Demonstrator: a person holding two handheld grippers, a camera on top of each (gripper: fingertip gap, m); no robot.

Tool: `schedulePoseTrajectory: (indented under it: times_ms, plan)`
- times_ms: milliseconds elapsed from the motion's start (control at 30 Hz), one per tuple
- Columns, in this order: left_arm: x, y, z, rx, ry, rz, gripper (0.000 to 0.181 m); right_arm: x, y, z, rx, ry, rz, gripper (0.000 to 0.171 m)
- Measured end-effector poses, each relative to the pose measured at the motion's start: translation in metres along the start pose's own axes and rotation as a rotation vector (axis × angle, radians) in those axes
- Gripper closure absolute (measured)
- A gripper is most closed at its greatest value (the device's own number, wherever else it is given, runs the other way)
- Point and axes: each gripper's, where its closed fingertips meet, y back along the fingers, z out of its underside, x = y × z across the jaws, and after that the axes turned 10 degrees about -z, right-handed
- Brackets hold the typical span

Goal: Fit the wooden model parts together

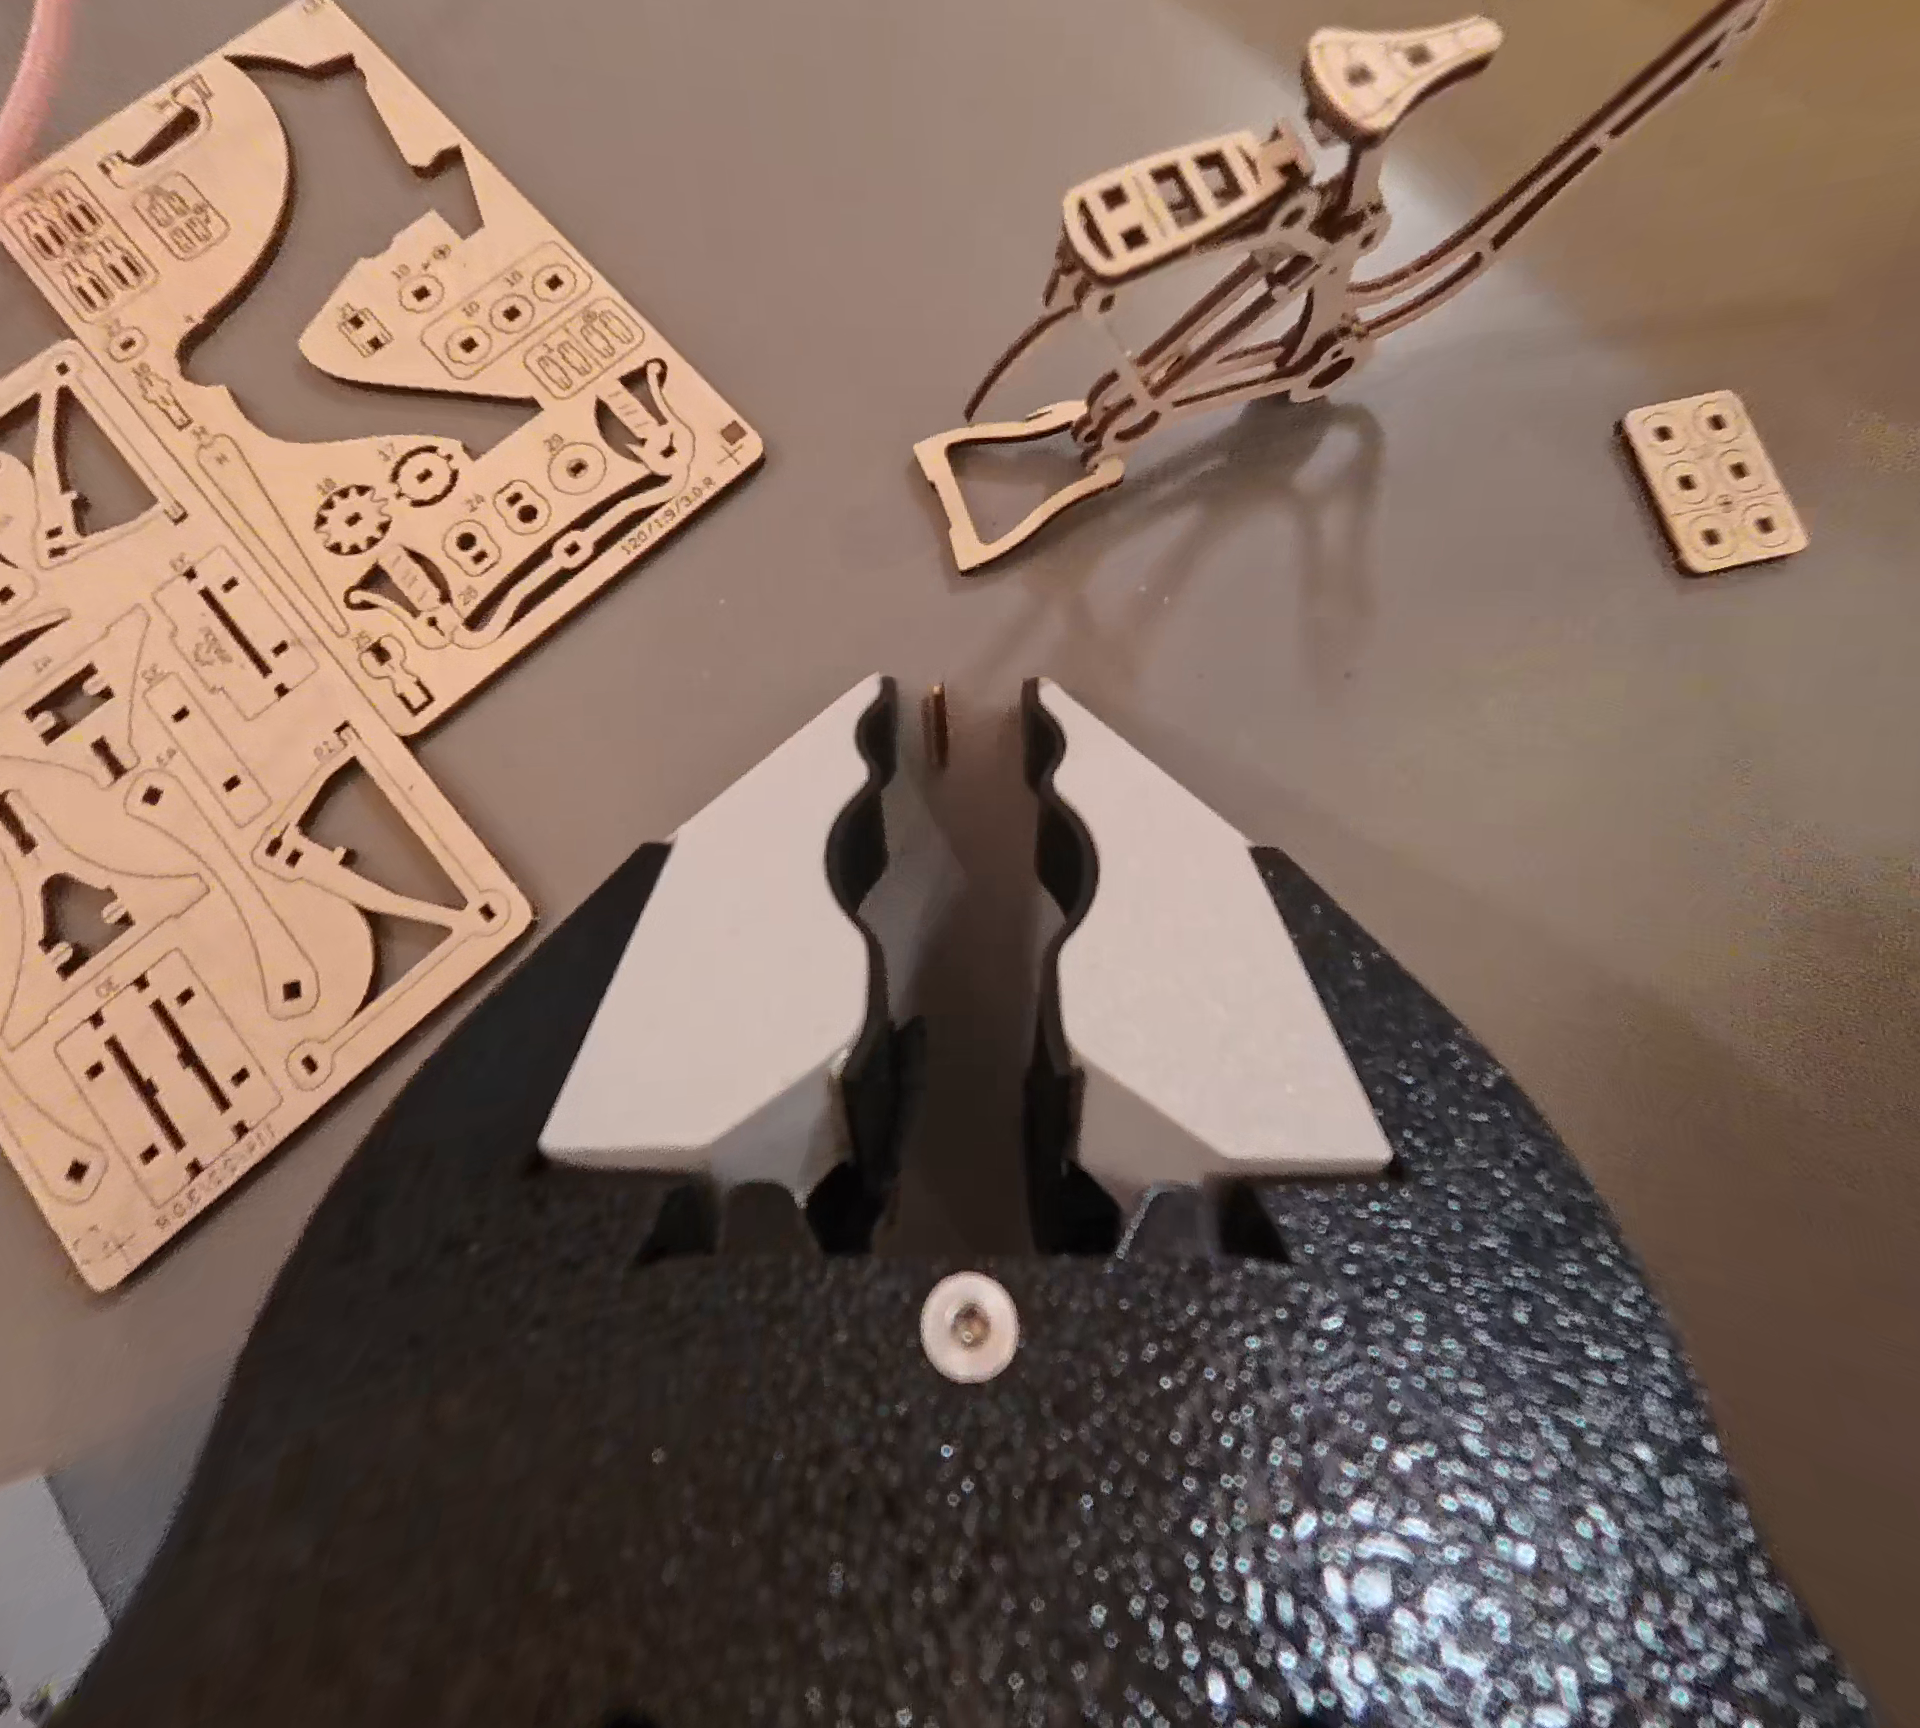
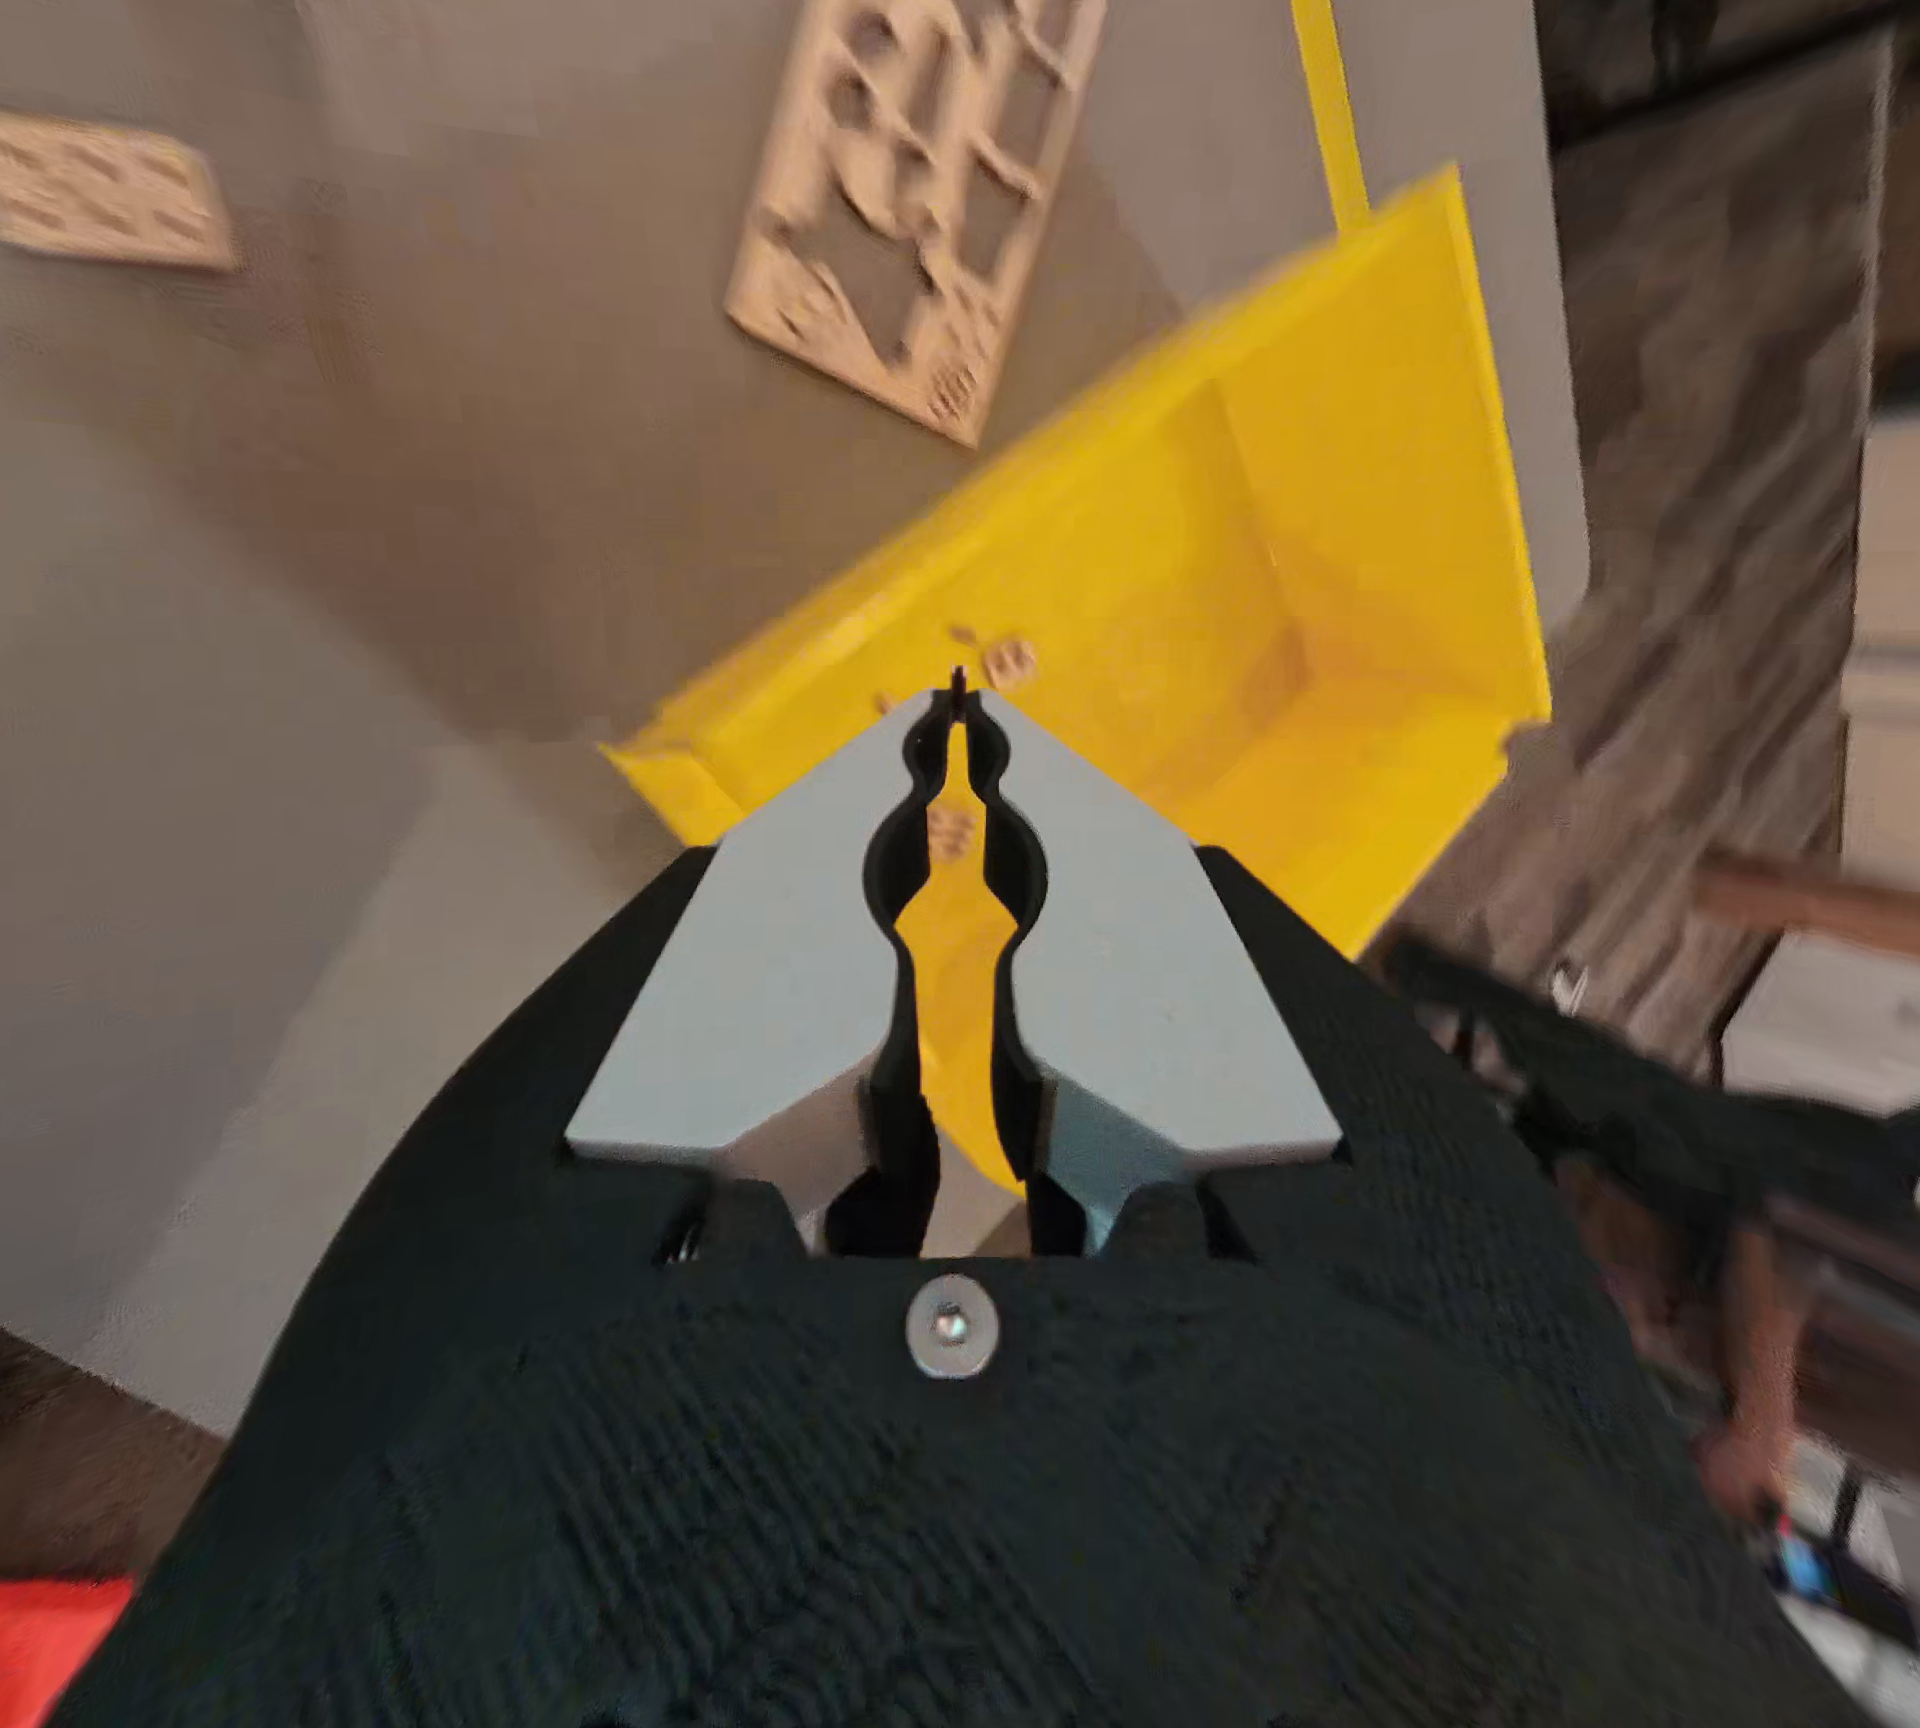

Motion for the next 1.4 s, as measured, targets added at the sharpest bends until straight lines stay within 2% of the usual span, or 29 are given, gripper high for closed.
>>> schedulePoseTrajectory:
  times_ms: [33,100,167,233,400,467,667,733,833,900,1000,1100,1200,1233,1267,1300,1400]
  plan:
    - [0.0,-0.001,-0.001,-0.002,0.0,-0.002,0.159,0.013,-0.005,0.018,-0.033,-0.048,0.014,0.17]
    - [0.0,-0.002,-0.002,-0.002,0.003,0.001,0.161,0.031,-0.015,0.045,-0.056,-0.128,0.024,0.169]
    - [0.001,-0.002,-0.002,0.005,0.012,0.012,0.166,0.043,-0.024,0.054,-0.012,-0.198,0.032,0.131]
    - [0.002,-0.002,-0.002,0.013,0.006,0.03,0.181,0.051,-0.023,0.057,0.035,-0.244,0.073,0.112]
    - [0.009,0.005,0.002,0.052,-0.077,0.063,0.181,0.042,-0.001,0.037,0.197,-0.23,0.159,0.111]
    - [0.017,0.018,-0.006,0.154,-0.126,0.069,0.181,0.031,0.008,0.034,0.226,-0.204,0.184,0.114]
    - [0.058,0.083,-0.067,0.568,-0.277,0.076,0.181,-0.008,0.035,0.038,0.329,-0.181,0.207,0.119]
    - [0.084,0.103,-0.104,0.69,-0.326,0.116,0.181,-0.017,0.048,0.04,0.377,-0.19,0.222,0.12]
    - [0.135,0.11,-0.166,0.748,-0.457,0.214,0.181,-0.026,0.071,0.04,0.466,-0.212,0.243,0.122]
    - [0.174,0.101,-0.209,0.756,-0.536,0.299,0.181,-0.03,0.084,0.039,0.521,-0.235,0.263,0.123]
    - [0.221,0.059,-0.256,0.653,-0.577,0.391,0.181,-0.035,0.097,0.041,0.572,-0.263,0.286,0.125]
    - [0.251,0.007,-0.272,0.515,-0.624,0.403,0.181,-0.037,0.104,0.045,0.6,-0.308,0.311,0.126]
    - [0.265,-0.031,-0.262,0.364,-0.653,0.407,0.181,-0.041,0.108,0.05,0.637,-0.347,0.311,0.126]
    - [0.267,-0.039,-0.258,0.322,-0.636,0.414,0.17,-0.043,0.109,0.051,0.65,-0.359,0.305,0.126]
    - [0.265,-0.047,-0.259,0.296,-0.596,0.396,0.139,-0.044,0.109,0.052,0.664,-0.368,0.298,0.126]
    - [0.265,-0.05,-0.258,0.283,-0.561,0.398,0.123,-0.046,0.109,0.053,0.677,-0.374,0.289,0.126]
    - [0.26,-0.041,-0.265,0.352,-0.466,0.436,0.118,-0.048,0.106,0.051,0.711,-0.391,0.267,0.126]
